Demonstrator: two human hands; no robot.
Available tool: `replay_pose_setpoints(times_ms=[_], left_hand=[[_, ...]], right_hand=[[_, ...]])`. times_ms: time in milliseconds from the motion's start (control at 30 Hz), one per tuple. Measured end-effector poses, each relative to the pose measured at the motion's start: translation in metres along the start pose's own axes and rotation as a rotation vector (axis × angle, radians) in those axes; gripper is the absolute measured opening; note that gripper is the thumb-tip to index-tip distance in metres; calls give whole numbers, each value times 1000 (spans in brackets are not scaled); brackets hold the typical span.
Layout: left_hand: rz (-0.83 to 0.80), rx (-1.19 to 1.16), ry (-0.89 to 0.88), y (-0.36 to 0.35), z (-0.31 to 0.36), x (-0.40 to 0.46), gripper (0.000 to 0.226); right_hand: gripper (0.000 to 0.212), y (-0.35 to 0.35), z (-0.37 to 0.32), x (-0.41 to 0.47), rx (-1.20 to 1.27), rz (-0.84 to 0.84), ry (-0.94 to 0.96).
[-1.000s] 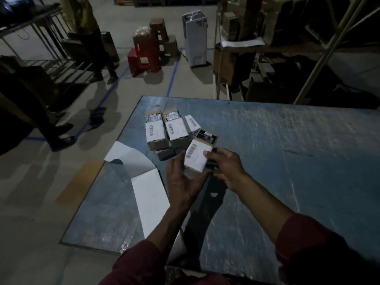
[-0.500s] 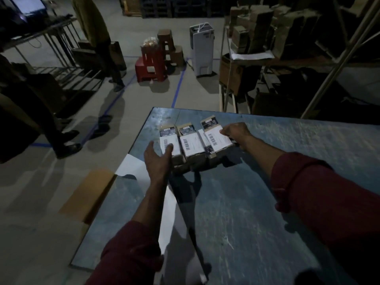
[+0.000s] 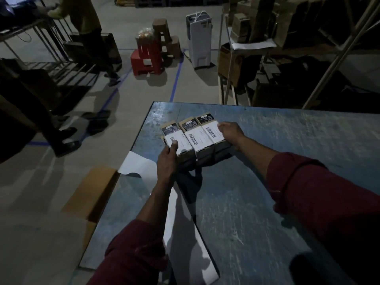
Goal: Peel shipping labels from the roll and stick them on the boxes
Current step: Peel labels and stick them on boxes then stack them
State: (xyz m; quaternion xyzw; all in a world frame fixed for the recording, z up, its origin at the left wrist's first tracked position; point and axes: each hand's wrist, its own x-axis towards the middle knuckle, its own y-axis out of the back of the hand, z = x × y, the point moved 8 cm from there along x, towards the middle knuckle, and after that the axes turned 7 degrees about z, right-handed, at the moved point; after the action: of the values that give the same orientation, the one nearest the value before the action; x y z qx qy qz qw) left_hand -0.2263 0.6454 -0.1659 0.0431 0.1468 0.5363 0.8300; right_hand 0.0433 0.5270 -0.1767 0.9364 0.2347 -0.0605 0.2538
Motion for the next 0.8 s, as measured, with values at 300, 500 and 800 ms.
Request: replay_pose_setpoints(times_ms=[300,500,800], left_hand=[[199,293,-495,-26,76,-44,50],[-236,54,-588,-150,92,-120,30],[-950,454,-747,-373,56,-298,29]], right_hand=[[35,72,2,-76,54,137,135],[12,223,53,-172,92,390,160],[24,474,132,-313,-491,945,45]])
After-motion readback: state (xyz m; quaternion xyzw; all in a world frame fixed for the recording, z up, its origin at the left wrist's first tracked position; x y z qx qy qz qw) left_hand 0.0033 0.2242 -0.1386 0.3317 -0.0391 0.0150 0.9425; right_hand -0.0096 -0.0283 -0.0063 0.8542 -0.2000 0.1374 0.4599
